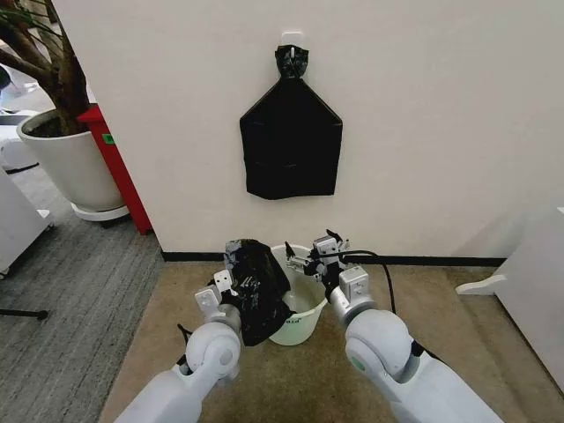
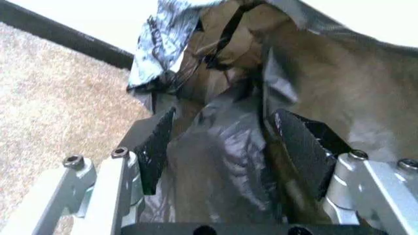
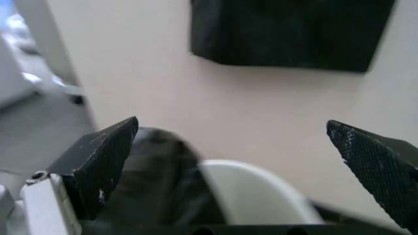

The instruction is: Place the garbage bag over the trash bin.

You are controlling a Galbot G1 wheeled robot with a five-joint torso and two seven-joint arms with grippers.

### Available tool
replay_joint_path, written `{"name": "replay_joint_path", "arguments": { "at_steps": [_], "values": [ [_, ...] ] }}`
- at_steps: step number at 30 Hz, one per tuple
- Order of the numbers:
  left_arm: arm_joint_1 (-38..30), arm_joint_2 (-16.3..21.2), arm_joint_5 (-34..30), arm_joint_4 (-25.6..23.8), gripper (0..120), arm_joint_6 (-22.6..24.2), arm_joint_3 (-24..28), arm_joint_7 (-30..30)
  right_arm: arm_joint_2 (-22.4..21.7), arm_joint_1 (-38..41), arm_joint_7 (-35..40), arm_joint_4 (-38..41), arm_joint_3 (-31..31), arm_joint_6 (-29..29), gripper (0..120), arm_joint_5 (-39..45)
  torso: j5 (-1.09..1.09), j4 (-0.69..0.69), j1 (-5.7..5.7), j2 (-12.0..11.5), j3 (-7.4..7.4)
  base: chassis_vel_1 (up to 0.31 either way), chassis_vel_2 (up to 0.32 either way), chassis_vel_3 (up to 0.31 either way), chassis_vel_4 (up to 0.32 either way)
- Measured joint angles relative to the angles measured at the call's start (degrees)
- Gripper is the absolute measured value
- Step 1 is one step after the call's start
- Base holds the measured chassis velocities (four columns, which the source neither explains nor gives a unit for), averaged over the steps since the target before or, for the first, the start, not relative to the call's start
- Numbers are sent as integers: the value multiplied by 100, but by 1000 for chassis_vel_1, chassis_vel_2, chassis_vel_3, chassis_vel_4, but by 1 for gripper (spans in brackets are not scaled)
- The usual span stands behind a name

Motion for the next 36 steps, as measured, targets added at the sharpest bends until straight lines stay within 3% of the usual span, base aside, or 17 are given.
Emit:
{"name": "replay_joint_path", "arguments": {
  "at_steps": [2, 9, 22, 28, 36],
  "values": [
    [-2, -1, 6, -29, 62, -20, -8, 7, 52, 220, 311, 69, -128, -140, 100, 784, -1, 1, 0, 0, 0, 0, 0, 0, 0],
    [119, -19, 116, -158, 62, -84, -60, 15, 199, 935, 871, -57, -661, -551, 100, 2070, -2, 1, 0, 0, 0, 0, 0, 0, 0],
    [786, 50, 420, -494, 62, -157, -578, 182, 419, 1502, 677, -1026, -1467, -583, 100, 1257, -2, 2, 0, 0, 0, 0, 0, 0, 0],
    [962, 42, 508, -555, 62, -201, -607, 243, 349, 1342, 593, -1352, -1539, -499, 100, 1023, -2, 0, 0, 0, 0, 0, 0, 0, 0],
    [939, 44, 520, -593, 62, -203, -602, 247, 247, 1278, 613, -1439, -1531, -418, 76, 975, -1, 0, 0, 0, 0, 0, 0, 0, 0]
  ]
}}
